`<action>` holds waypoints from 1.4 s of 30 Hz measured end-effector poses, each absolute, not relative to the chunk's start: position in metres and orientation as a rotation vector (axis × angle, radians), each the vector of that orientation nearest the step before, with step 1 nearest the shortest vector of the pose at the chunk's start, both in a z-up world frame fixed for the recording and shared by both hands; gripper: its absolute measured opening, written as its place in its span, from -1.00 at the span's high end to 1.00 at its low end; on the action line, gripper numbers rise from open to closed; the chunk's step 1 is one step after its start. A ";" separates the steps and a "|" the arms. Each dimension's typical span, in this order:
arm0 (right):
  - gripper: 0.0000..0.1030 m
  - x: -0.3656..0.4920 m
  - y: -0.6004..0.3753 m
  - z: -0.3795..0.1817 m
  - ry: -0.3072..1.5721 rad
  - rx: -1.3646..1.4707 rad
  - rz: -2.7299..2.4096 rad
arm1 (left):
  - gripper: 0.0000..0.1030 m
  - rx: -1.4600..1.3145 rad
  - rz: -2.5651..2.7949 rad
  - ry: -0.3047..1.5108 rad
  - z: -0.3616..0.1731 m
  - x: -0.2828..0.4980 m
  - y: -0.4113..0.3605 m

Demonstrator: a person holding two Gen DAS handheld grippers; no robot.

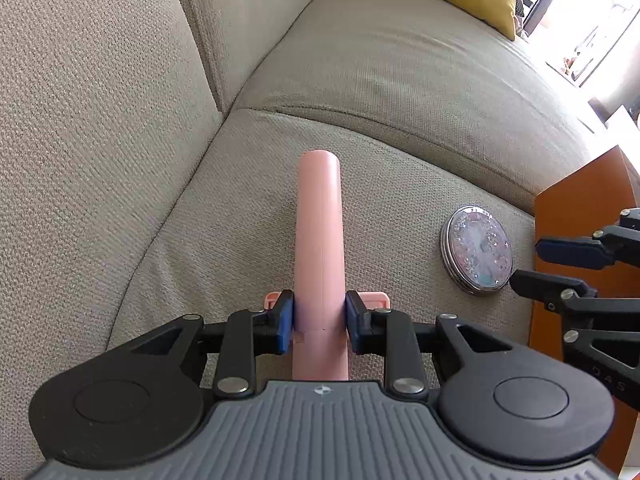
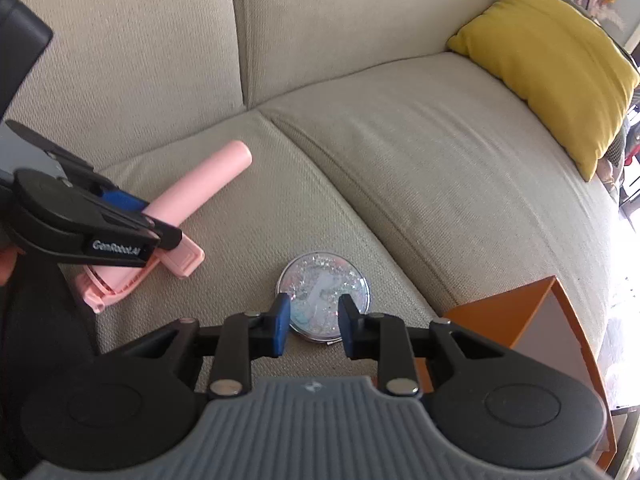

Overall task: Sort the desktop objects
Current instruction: 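Reach the right gripper down to the round glittery compact mirror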

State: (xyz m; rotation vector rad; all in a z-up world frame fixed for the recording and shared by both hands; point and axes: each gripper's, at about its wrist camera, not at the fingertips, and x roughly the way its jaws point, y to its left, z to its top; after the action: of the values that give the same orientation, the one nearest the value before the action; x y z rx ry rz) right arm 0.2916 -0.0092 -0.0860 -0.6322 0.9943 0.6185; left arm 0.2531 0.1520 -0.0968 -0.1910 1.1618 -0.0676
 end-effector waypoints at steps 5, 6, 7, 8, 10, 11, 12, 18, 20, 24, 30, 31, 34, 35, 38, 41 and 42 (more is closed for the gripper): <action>0.29 0.304 -0.005 -0.099 1.081 -0.681 0.612 | 0.41 -0.259 -0.080 1.157 -0.100 0.254 0.164; 0.28 0.306 -0.002 -0.102 1.093 -0.686 0.617 | 0.41 -0.277 -0.082 1.154 -0.100 0.253 0.168; 0.27 0.309 0.001 -0.104 1.100 -0.687 0.623 | 0.40 -0.293 -0.084 1.152 -0.100 0.255 0.171; 0.26 0.310 0.004 -0.105 1.108 -0.690 0.635 | 0.36 -0.309 -0.085 1.148 -0.101 0.255 0.174; 0.21 0.311 0.012 -0.108 1.121 -0.703 0.663 | 0.34 -0.346 -0.089 1.143 -0.101 0.254 0.181; 0.17 0.311 0.016 -0.109 1.130 -0.715 0.670 | 0.33 -0.362 -0.090 1.142 -0.101 0.253 0.184; 0.15 0.310 0.020 -0.111 1.136 -0.729 0.671 | 0.28 -0.373 -0.087 1.143 -0.101 0.253 0.185; -0.05 0.313 0.035 -0.121 1.140 -0.818 0.615 | -0.02 -0.403 -0.073 1.138 -0.099 0.253 0.195; -0.13 0.314 0.039 -0.125 1.141 -0.848 0.599 | -0.02 -0.394 -0.077 1.138 -0.099 0.254 0.194; -0.13 0.318 0.042 -0.125 1.141 -0.884 0.596 | -0.02 -0.422 -0.074 1.124 -0.094 0.246 0.195; 0.21 0.304 0.036 -0.114 1.116 -0.876 0.608 | -0.06 -0.311 -0.098 1.088 -0.070 0.232 0.193; 0.24 0.302 0.035 -0.113 1.107 -0.873 0.610 | -0.06 -0.276 -0.120 1.068 -0.064 0.228 0.188; 0.43 0.297 0.028 -0.101 1.073 -0.847 0.612 | -0.06 -0.131 -0.170 1.028 -0.051 0.219 0.170; 0.53 0.296 0.027 -0.095 1.062 -0.833 0.615 | -0.08 -0.090 -0.176 1.029 -0.049 0.217 0.164; 1.00 0.300 0.018 -0.078 1.104 -0.693 0.651 | -0.10 -0.010 -0.180 1.075 -0.053 0.218 0.152; 1.00 0.295 0.013 -0.066 1.070 -0.664 0.652 | -0.10 0.000 -0.176 1.118 -0.057 0.220 0.147; 1.00 0.295 0.011 -0.063 1.061 -0.656 0.655 | -0.04 0.008 -0.168 1.128 -0.058 0.221 0.147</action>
State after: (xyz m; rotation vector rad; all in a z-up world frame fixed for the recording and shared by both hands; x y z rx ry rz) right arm 0.2948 0.0111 -0.0634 -0.6565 1.0610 0.6548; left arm 0.2207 0.1465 -0.0575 0.0076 1.1284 -0.1678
